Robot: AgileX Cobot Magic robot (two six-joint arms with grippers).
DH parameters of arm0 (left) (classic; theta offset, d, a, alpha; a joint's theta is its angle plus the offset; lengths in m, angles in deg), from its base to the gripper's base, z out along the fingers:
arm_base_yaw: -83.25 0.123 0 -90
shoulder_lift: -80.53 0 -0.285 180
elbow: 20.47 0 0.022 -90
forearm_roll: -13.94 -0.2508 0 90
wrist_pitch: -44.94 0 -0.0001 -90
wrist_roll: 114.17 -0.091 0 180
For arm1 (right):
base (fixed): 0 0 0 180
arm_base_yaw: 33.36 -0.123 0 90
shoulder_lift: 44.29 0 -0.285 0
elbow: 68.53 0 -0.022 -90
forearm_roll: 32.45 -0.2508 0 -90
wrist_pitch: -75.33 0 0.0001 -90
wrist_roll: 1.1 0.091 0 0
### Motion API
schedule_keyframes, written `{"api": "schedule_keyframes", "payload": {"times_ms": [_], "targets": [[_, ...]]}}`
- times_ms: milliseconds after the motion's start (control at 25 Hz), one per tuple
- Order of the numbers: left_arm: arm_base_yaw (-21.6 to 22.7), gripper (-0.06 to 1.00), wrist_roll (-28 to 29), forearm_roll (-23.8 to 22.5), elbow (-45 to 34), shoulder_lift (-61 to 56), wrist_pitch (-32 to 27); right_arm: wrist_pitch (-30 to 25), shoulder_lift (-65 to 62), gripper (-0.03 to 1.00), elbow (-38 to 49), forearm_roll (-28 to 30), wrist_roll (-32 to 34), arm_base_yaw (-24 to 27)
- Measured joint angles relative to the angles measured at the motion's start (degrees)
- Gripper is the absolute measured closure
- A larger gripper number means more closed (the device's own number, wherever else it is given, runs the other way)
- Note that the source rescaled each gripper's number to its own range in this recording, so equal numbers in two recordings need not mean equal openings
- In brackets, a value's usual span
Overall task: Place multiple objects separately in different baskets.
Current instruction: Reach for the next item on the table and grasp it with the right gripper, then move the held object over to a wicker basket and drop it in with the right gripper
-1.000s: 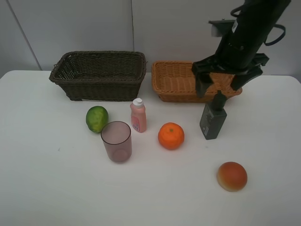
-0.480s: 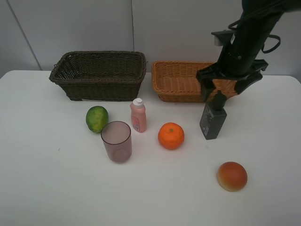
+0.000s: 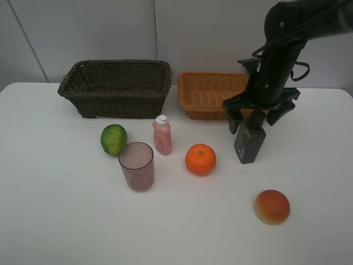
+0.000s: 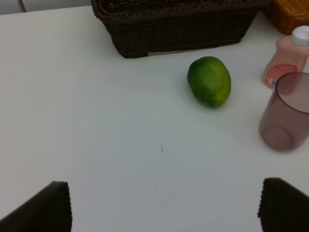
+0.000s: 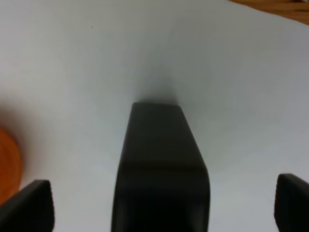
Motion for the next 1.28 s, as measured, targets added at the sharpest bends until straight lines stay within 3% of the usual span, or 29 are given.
{"api": "schedule_keyframes", "payload": {"times_ms": [320, 400, 440, 520, 600, 640, 680, 1160, 1280], "targets": [[0.0, -0.06, 0.0, 0.0, 0.0, 0.0, 0.0, 0.1, 3.1, -0.01, 0.0, -1.4, 0.0, 0.0], [0.0, -0.06, 0.0, 0.0, 0.0, 0.0, 0.0, -0.2, 3.5, 0.05, -0.1, -1.5, 0.0, 0.0], [0.0, -0.06, 0.0, 0.0, 0.0, 0.0, 0.0, -0.2, 3.5, 0.13, -0.2, -1.6, 0.0, 0.0], [0.0, -0.06, 0.0, 0.0, 0.0, 0.0, 0.0, -0.3, 3.5, 0.4, -0.2, -1.5, 0.0, 0.0], [0.0, -0.06, 0.0, 0.0, 0.0, 0.0, 0.0, -0.4, 3.5, 0.84, -0.2, -1.4, 0.0, 0.0], [0.0, -0.06, 0.0, 0.0, 0.0, 0.0, 0.0, -0.4, 3.5, 0.97, -0.2, -1.3, 0.1, 0.0], [0.0, -0.06, 0.0, 0.0, 0.0, 0.0, 0.0, -0.4, 3.5, 0.93, -0.2, -1.3, 0.1, 0.0], [0.0, -0.06, 0.0, 0.0, 0.0, 0.0, 0.0, -1.0, 3.1, 0.94, -0.3, -0.7, -1.2, -0.2], [0.0, -0.06, 0.0, 0.0, 0.0, 0.0, 0.0, -3.8, 1.1, 0.94, -1.0, 0.2, -3.5, -1.0]]}}
